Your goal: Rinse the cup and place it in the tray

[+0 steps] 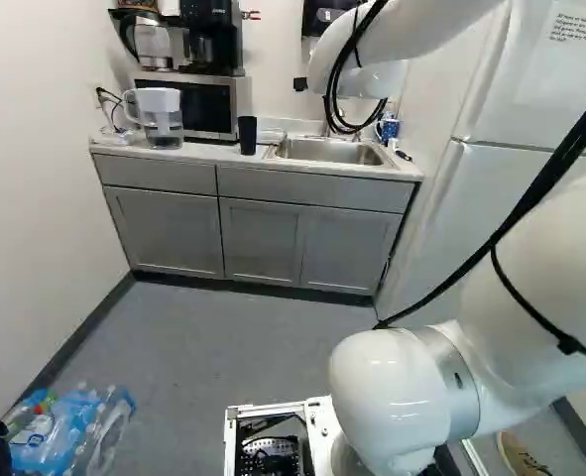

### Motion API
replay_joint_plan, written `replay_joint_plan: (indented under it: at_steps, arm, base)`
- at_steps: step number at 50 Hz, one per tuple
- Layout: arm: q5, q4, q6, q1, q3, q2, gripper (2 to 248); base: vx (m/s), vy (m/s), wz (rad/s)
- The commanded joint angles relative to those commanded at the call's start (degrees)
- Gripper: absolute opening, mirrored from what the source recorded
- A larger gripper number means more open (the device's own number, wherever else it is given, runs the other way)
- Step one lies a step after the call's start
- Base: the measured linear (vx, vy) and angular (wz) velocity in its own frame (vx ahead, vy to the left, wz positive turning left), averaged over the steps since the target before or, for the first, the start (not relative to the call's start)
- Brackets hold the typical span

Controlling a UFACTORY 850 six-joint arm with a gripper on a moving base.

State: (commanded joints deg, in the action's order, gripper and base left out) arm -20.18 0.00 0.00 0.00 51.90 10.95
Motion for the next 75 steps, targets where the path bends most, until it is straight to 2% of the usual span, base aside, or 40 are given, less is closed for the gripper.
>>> replay_joint_plan:
  at_steps: [61,75]
  arm:
    - [0.0,0.0,0.0,0.0,0.0,0.0,247]
    - [0.0,0.0,0.0,0.0,0.0,0.0,247]
  base:
    - [0.077,-0.034,-0.004]
    - [0.124,-0.042,0.157]
